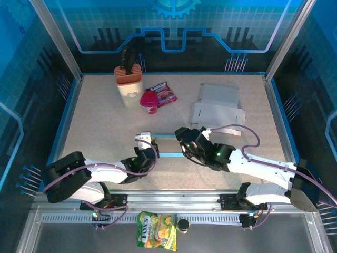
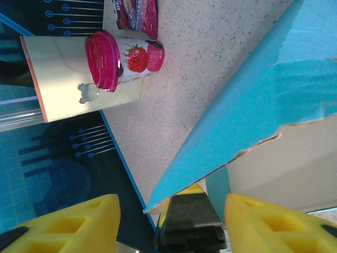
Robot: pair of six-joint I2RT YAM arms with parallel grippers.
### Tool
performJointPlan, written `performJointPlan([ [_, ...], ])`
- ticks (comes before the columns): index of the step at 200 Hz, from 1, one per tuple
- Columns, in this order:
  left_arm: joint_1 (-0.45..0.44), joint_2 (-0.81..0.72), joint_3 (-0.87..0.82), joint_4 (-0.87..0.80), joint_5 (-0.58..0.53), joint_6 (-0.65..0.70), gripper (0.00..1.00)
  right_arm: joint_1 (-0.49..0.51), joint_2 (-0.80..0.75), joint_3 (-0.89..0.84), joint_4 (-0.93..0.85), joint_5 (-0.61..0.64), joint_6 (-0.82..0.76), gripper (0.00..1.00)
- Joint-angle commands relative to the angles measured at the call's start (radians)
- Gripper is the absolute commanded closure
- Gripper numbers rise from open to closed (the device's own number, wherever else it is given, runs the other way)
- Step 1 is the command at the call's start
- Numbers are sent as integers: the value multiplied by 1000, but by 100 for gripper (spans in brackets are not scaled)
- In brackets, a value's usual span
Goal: Fold the paper box
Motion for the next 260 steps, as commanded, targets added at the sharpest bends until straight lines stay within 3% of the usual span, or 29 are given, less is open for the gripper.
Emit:
performJointPlan([
  [1, -8, 25, -9, -27, -19, -20, 100, -23, 28, 12, 45, -46, 32, 50],
  [130, -17, 19, -4, -23, -28, -6, 100, -100, 109, -83, 131, -179, 96, 98],
  [159, -17, -42, -1, -83, -7, -18, 100, -100, 118, -109, 148, -200, 114, 100],
  [188, -18, -178, 3, -227, 45, -63, 80, -100, 122, -143, 169, -206, 129, 100],
  [260, -18, -512, 7, -589, 141, -175, 49, -95, 145, -177, 215, -224, 126, 100],
])
